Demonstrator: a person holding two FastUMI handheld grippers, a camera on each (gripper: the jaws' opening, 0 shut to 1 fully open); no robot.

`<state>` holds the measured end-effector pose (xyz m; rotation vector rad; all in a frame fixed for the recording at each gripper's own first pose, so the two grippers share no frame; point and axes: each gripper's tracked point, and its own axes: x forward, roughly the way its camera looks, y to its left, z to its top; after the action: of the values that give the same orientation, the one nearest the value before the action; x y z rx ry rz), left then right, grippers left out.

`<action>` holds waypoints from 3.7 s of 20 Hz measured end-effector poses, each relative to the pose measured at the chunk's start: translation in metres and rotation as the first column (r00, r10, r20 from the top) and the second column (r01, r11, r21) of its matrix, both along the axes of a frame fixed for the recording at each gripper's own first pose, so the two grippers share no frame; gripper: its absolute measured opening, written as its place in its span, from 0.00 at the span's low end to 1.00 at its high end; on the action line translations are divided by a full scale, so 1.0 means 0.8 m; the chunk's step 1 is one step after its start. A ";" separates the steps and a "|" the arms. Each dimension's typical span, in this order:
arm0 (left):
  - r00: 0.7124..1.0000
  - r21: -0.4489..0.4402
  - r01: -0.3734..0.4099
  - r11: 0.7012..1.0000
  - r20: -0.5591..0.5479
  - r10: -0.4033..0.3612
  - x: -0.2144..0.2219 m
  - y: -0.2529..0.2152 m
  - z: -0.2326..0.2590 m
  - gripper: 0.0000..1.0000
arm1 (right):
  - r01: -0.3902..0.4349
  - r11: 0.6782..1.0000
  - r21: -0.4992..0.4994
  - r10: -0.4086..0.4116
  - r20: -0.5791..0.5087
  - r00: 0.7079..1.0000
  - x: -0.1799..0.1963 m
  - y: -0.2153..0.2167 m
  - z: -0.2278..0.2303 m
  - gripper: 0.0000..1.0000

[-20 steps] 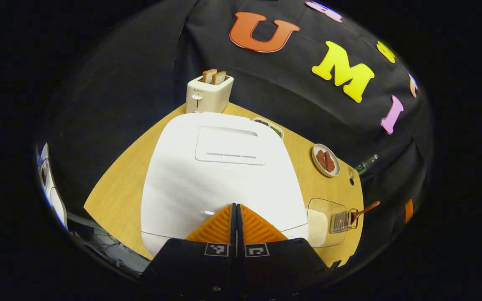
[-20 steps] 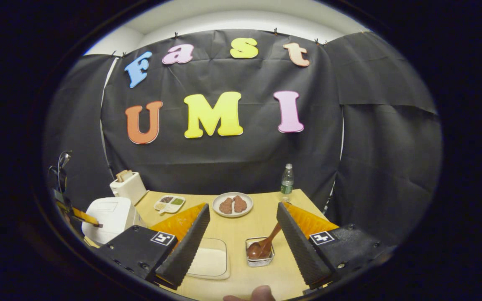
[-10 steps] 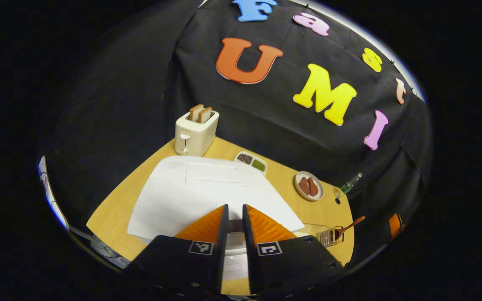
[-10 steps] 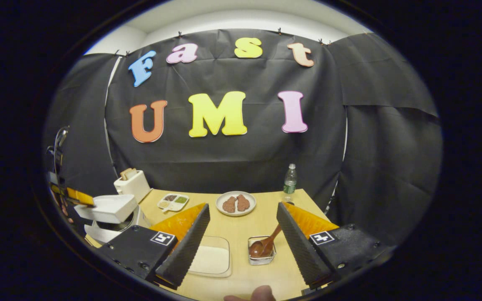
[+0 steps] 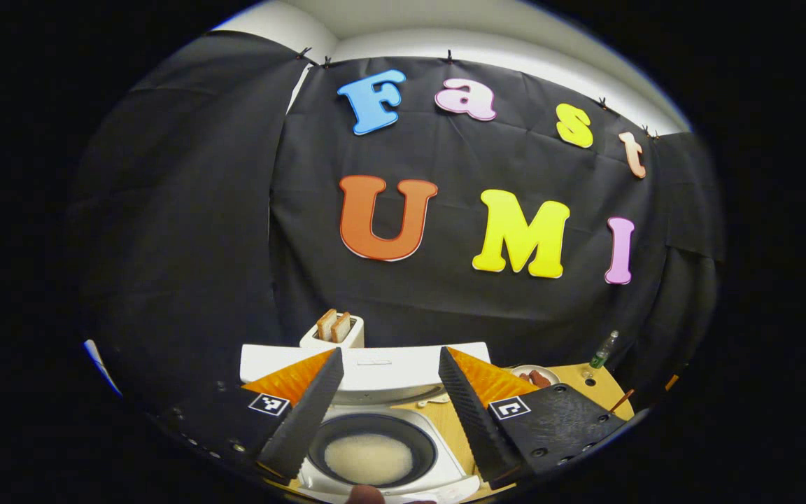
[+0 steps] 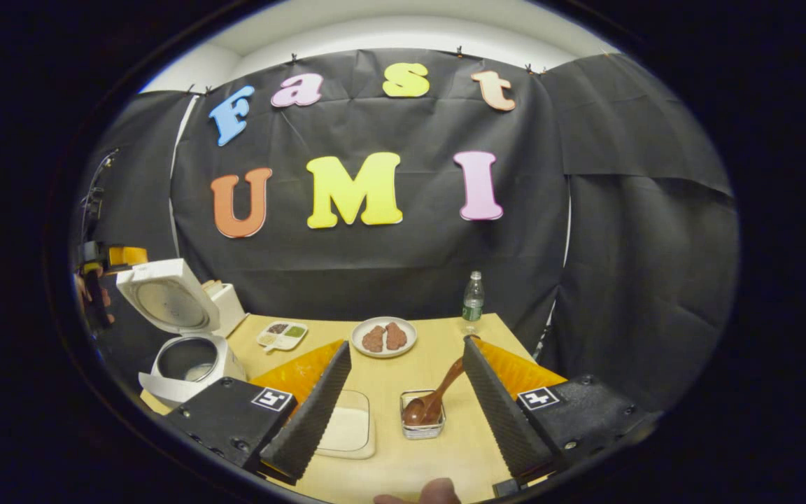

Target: Close the left gripper, press the button to open the rice cooker; take a wooden spoon from the chopstick holder with the right hand, scoop a spoonful of rice and pour it into the rice cooker, then put the wooden spoon back into the chopstick holder.

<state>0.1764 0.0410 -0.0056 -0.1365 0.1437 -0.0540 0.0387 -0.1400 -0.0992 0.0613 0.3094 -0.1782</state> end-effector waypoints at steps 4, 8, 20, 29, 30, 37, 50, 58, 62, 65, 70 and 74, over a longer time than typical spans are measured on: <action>0.997 0.025 -0.006 1.000 0.077 0.004 -0.018 -0.011 0.024 0.94 | 0.022 1.000 0.017 -0.022 -0.007 1.000 -0.004 -0.020 -0.005 1.00; 0.993 0.050 0.022 0.998 0.118 -0.028 -0.050 -0.040 0.040 0.94 | 0.014 0.999 0.049 -0.013 -0.019 1.000 -0.005 -0.033 -0.015 1.00; 0.990 0.138 0.113 0.984 0.066 -0.123 -0.119 -0.144 0.007 0.94 | -0.003 0.975 0.222 0.037 -0.147 0.989 0.042 -0.067 -0.118 0.96; 0.991 0.114 0.133 0.985 -0.032 -0.131 -0.125 -0.193 -0.029 0.94 | -0.001 0.932 0.362 0.094 -0.237 0.967 0.113 -0.086 -0.224 0.85; 0.991 0.112 0.134 0.985 -0.046 -0.130 -0.123 -0.195 -0.036 0.94 | -0.005 0.930 0.366 0.099 -0.238 0.966 0.122 -0.089 -0.232 0.73; 0.988 0.057 0.102 0.993 -0.124 -0.094 -0.118 -0.200 -0.065 0.94 | -0.023 0.912 0.409 0.141 -0.261 0.955 0.162 -0.091 -0.271 0.59; 0.988 0.002 0.083 0.997 -0.128 -0.082 -0.133 -0.171 -0.067 0.94 | 0.006 0.918 0.397 0.111 -0.273 0.956 0.131 -0.071 -0.230 0.19; 0.993 0.007 0.093 0.996 -0.070 -0.092 -0.153 -0.126 -0.066 0.94 | -0.075 0.978 0.193 0.105 -0.150 0.983 0.105 -0.034 -0.099 0.12; 0.996 -0.006 0.083 0.996 -0.031 -0.084 -0.159 -0.106 -0.060 0.94 | -0.176 0.977 0.123 0.188 -0.096 0.977 0.091 0.031 -0.046 0.12; 0.998 -0.014 0.061 0.998 -0.022 -0.061 -0.172 -0.087 -0.062 0.94 | -0.256 0.962 0.094 0.263 -0.075 0.962 0.084 0.088 -0.038 0.12; 0.999 -0.021 0.028 0.999 -0.038 -0.029 -0.200 -0.057 -0.070 0.94 | -0.310 0.951 0.011 0.309 -0.147 0.940 0.086 0.129 -0.101 0.12; 0.996 -0.003 -0.039 0.999 -0.076 0.039 -0.224 -0.019 -0.079 0.94 | -0.340 0.936 -0.093 0.311 -0.238 0.920 0.087 0.137 -0.177 0.13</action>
<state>-0.0026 0.0256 -0.0689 -0.1459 0.2166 -0.0103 0.1083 -0.0301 -0.2406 -0.1434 0.5233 0.1288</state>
